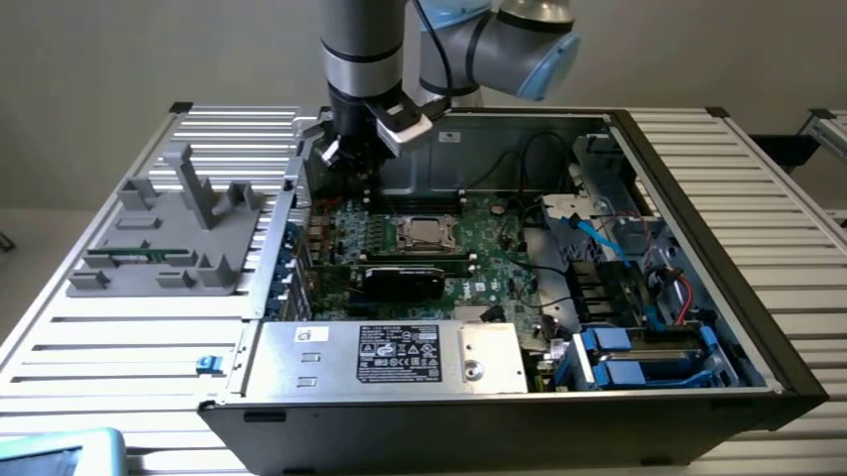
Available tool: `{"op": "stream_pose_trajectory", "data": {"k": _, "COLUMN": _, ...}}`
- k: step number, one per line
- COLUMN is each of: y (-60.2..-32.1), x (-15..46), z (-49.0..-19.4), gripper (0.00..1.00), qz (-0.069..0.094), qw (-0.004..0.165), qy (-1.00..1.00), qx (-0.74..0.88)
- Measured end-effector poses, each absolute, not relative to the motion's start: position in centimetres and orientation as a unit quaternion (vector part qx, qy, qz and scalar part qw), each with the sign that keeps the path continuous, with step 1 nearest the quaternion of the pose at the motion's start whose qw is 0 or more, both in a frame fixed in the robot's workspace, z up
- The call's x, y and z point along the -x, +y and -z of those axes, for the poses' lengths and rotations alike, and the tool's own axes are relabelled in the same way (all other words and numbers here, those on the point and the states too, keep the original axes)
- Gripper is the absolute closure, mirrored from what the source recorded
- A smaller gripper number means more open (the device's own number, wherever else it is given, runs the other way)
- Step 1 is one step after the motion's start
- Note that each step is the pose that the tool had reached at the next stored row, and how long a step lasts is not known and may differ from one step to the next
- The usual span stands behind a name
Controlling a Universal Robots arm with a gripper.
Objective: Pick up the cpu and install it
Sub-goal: 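Install the first cpu locking lever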
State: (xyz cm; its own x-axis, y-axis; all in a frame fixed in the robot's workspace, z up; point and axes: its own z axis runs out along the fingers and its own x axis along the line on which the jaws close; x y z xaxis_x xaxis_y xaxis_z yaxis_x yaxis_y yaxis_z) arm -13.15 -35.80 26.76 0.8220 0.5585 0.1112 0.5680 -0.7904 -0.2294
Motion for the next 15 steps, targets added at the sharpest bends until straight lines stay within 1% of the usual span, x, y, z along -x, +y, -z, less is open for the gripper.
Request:
{"op": "stream_pose_trajectory", "data": {"k": 3, "y": -35.81, "x": 13.15, "z": -26.72, "gripper": 0.88, "qz": 0.002, "qw": 0.133, "qy": -0.283, "qx": 0.950}}
{"op": "stream_pose_trajectory", "data": {"k": 5, "y": -35.81, "x": 13.16, "z": -26.67, "gripper": 0.88, "qz": -0.002, "qw": 0.134, "qy": -0.272, "qx": 0.953}}
{"op": "stream_pose_trajectory", "data": {"k": 11, "y": -35.80, "x": 13.15, "z": -26.34, "gripper": 0.88, "qz": -0.002, "qw": 0.136, "qy": -0.237, "qx": 0.962}}
{"op": "stream_pose_trajectory", "data": {"k": 15, "y": -35.81, "x": 13.15, "z": -25.95, "gripper": 0.88, "qz": 0.001, "qw": 0.139, "qy": -0.213, "qx": 0.967}}
